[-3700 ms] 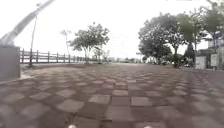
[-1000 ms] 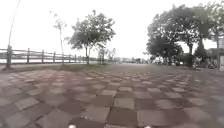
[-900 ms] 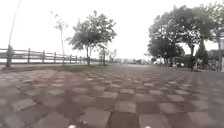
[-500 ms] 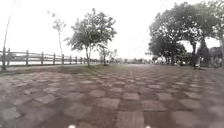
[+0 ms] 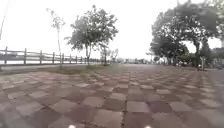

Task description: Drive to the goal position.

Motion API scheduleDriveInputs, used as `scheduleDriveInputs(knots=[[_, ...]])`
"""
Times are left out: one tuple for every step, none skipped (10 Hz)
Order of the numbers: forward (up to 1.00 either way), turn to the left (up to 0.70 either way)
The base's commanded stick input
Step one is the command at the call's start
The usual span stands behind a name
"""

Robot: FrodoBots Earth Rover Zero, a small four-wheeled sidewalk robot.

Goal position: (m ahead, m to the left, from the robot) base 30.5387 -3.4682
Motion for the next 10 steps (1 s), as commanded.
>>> scheduleDriveInputs(knots=[[0.85,0.0],[0.85,0.0],[0.85,0.0],[0.85,0.0],[0.85,0.0],[0.85,0.0],[0.85,0.0],[0.85,0.0],[0.85,0.0],[0.85,0.0]])
